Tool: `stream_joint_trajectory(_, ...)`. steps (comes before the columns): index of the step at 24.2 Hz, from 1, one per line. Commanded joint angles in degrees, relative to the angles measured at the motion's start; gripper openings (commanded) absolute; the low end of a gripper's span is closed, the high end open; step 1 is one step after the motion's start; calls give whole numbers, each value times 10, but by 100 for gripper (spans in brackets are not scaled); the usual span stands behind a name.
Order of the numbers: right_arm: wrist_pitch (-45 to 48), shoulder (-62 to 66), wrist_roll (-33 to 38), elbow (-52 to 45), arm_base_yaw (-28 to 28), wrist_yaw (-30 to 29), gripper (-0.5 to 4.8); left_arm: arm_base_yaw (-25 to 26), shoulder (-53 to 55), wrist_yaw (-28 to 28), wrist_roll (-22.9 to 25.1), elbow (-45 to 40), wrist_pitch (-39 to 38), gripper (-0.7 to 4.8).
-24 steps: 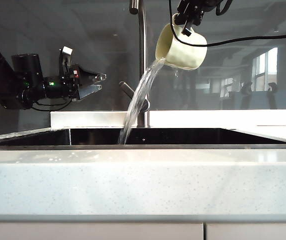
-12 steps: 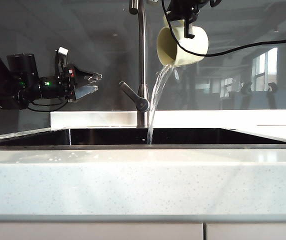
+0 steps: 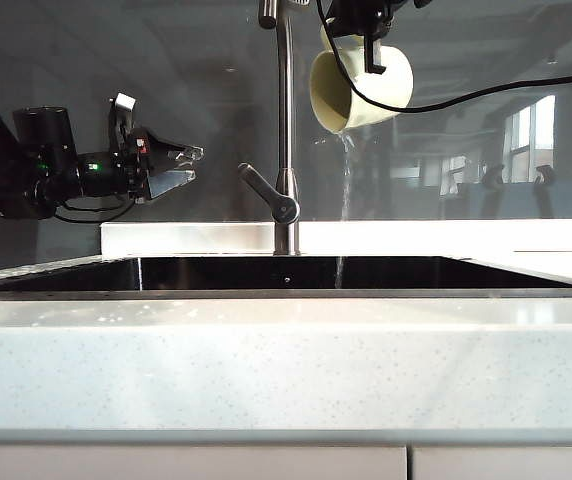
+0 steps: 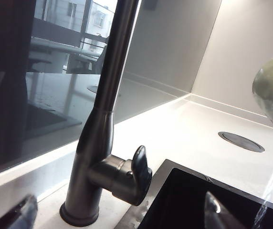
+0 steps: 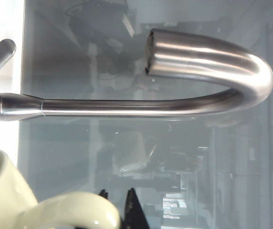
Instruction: Pick up the mug next to the sink, go to the faucet to get some water, pour the water into the sink, and finally put the mug back to its place.
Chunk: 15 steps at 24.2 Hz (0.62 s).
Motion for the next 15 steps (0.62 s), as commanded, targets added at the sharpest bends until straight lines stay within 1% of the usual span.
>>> stream_joint_trajectory(1, 39, -12, -15, 8, 1, 2, -3, 2, -4, 4, -1, 2, 9, 479)
stream_joint_trajectory(5, 39, -12, -51, 8, 1, 2, -3, 2, -4, 3, -1, 2, 9, 479)
stream_joint_trajectory(9, 39, -12, -50, 8, 1, 3, -3, 2, -4, 3, -1, 2, 9, 479)
stream_joint_trajectory(10, 39, -12, -49, 8, 1, 11, -3, 2, -4, 3, -1, 2, 9, 479)
stream_joint_trajectory(11, 38, -12, -32, 8, 1, 25, -3, 2, -4, 3, -1, 2, 9, 479)
stream_joint_trajectory(12, 37, -12, 3, 8, 1, 33, -3, 2, -4, 2, -1, 2, 9, 479)
stream_joint_trajectory(14, 37, -12, 175, 8, 1, 85, -3, 2, -4, 2, -1, 2, 9, 479)
stream_joint_trajectory(15, 34, -12, 232, 8, 0, 104, -3, 2, -4, 2, -1, 2, 9, 479)
